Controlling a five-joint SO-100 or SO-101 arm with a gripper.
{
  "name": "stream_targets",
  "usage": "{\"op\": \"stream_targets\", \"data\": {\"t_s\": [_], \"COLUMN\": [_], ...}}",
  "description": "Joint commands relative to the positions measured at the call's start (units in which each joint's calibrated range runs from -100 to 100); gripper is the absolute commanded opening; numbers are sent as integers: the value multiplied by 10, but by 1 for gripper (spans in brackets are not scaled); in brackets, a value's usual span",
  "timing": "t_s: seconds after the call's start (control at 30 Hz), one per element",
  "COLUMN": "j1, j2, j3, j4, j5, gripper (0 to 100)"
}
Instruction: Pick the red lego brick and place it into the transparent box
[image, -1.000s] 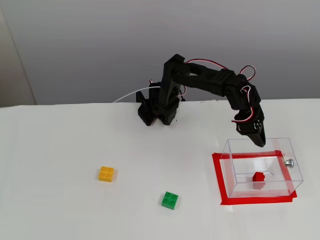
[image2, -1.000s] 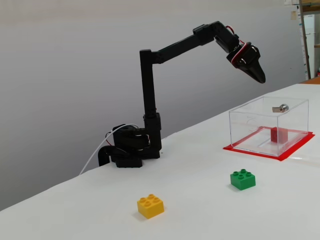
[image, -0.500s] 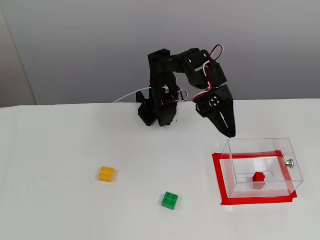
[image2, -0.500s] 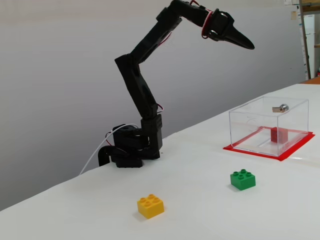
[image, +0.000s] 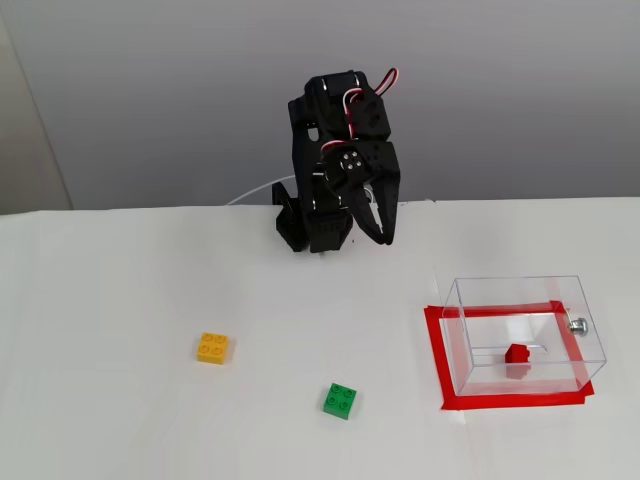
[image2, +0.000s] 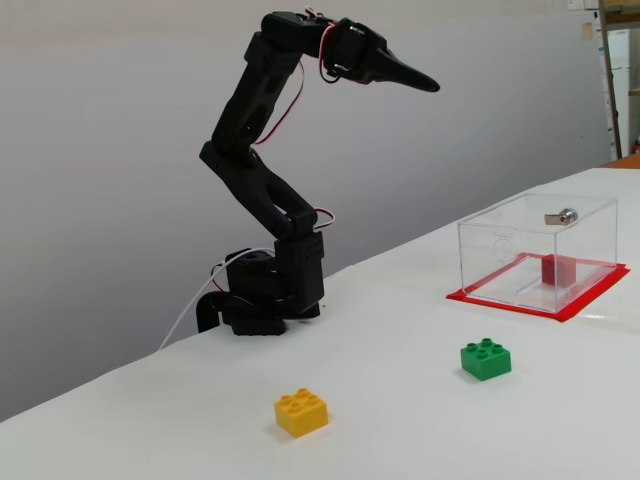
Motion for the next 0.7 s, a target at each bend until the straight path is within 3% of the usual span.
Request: {"op": "stream_targets", "data": {"t_s": [0.0,0.67], "j1": [26,80], "j2": [-65,-403], "j3": [50,407], "j4": [-7,-52], "j5": [1,2], "gripper": [2,2]}}
